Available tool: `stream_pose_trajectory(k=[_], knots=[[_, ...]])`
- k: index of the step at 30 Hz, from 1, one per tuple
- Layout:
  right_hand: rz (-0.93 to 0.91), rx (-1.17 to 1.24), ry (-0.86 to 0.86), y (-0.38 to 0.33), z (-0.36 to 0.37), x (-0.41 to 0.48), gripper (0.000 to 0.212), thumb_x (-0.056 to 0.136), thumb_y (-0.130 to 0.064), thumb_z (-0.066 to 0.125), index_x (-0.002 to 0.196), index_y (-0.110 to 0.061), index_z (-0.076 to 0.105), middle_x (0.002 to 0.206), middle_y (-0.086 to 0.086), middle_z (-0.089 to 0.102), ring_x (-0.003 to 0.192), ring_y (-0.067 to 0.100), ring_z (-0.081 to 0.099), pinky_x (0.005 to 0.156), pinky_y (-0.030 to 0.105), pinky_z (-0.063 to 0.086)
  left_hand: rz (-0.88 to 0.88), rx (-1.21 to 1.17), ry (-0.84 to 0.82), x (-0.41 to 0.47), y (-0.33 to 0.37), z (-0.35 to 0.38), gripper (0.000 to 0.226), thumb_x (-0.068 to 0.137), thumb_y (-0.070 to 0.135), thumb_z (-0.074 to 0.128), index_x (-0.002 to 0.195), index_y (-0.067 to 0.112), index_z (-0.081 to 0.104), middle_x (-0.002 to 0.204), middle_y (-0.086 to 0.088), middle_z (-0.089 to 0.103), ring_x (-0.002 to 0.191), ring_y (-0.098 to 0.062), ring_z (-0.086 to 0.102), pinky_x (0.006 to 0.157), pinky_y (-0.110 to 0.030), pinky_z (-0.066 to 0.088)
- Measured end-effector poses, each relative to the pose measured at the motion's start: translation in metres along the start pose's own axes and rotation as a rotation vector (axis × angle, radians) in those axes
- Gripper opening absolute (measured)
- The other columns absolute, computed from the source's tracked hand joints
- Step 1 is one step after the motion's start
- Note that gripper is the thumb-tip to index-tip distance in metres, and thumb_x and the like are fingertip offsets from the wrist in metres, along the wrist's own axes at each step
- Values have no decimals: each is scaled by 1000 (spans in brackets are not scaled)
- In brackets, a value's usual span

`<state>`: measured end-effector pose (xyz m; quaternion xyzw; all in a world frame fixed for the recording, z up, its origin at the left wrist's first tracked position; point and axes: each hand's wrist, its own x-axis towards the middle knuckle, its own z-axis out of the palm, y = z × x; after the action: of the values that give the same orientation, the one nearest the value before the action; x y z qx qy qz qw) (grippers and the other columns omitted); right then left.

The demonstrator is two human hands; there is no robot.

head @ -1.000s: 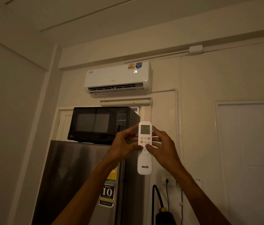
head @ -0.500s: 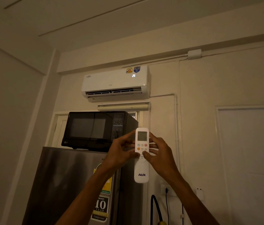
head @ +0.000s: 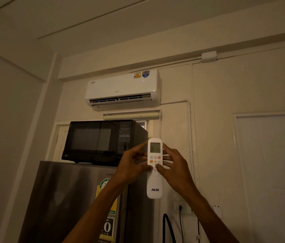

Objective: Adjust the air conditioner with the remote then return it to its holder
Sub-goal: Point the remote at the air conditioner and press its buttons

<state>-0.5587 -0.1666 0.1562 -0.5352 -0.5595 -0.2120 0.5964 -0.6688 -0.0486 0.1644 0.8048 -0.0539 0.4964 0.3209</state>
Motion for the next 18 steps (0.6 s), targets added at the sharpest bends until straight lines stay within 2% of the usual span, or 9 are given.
stream_pose_trajectory(k=[6, 10, 14, 18], knots=[[3, -3, 6, 20, -3, 11, 61, 76, -5, 70, 130, -15, 42, 122, 13, 55, 107, 20, 59, 75, 19, 51, -15, 2, 3, 13, -13, 13, 77, 75, -1, 71, 137, 29, 37, 110, 3, 58, 99, -7, 61, 65, -9, 54], [10, 4, 3, 38, -9, 16, 61, 76, -5, 70, 130, -16, 42, 122, 12, 55, 108, 21, 59, 79, 25, 53, -32, 18, -1, 25, -25, 26, 78, 75, -2, 71, 139, 26, 36, 112, 0, 58, 96, -6, 61, 63, -4, 51], [20, -4, 4, 62, -23, 22, 61, 76, -7, 71, 129, -15, 43, 121, 13, 56, 106, 19, 60, 78, 23, 52, -48, 16, -2, 37, -35, 49, 78, 75, -1, 71, 139, 28, 37, 115, -3, 58, 98, -8, 61, 63, -5, 50], [53, 8, 12, 90, -40, 26, 59, 77, -8, 70, 128, -14, 43, 123, 13, 56, 103, 17, 59, 71, 18, 51, -53, 6, 12, 48, -44, 81, 74, 76, 0, 70, 136, 30, 39, 117, -5, 60, 100, -12, 63, 64, -6, 52]])
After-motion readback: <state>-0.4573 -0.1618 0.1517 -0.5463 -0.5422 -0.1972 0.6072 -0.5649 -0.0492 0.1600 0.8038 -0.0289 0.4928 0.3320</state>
